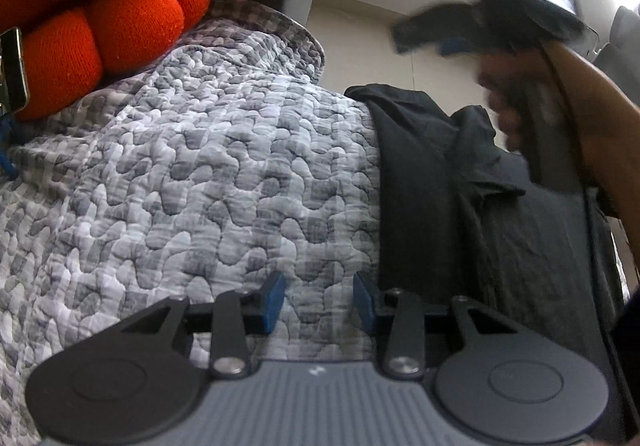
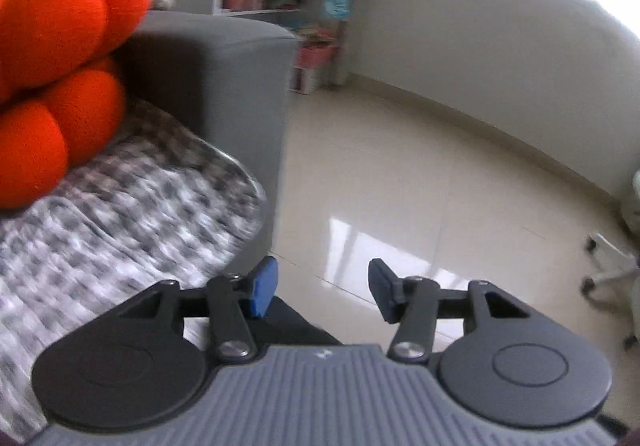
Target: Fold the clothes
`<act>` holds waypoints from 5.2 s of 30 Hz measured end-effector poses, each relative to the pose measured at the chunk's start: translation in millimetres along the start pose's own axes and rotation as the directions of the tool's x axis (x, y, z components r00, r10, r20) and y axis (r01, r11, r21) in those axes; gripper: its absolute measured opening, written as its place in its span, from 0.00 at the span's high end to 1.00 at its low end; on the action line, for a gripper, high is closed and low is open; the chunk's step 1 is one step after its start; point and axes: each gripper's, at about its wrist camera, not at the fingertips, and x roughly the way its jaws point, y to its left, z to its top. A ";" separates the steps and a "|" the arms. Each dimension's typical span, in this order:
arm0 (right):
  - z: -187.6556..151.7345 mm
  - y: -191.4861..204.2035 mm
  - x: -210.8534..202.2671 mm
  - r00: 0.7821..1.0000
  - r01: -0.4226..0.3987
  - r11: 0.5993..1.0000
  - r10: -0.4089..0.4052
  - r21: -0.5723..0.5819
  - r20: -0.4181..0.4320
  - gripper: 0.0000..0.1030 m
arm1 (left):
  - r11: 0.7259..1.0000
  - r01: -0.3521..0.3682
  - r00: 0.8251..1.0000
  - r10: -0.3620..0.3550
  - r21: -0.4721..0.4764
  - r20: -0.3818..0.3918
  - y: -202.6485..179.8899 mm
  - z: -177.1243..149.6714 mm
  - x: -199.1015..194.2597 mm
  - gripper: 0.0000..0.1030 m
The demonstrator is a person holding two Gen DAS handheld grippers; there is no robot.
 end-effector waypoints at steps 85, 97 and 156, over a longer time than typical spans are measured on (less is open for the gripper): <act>-266.2 118.6 -282.7 0.879 -0.387 0.913 0.408 0.133 -0.248 0.75 | 0.999 0.027 0.999 -0.028 0.047 0.038 -11.9 -1.5 -25.5 0.63; -297.1 139.3 -326.8 0.842 -0.416 0.907 0.414 0.073 -0.347 0.77 | 0.995 0.033 0.999 -0.036 0.094 0.031 -24.7 -7.5 -24.1 0.63; -149.8 -205.1 -128.1 0.969 0.237 0.788 -0.236 0.568 -0.077 0.93 | 0.975 0.161 0.987 -0.161 0.150 -0.016 -80.1 -19.3 1.5 0.61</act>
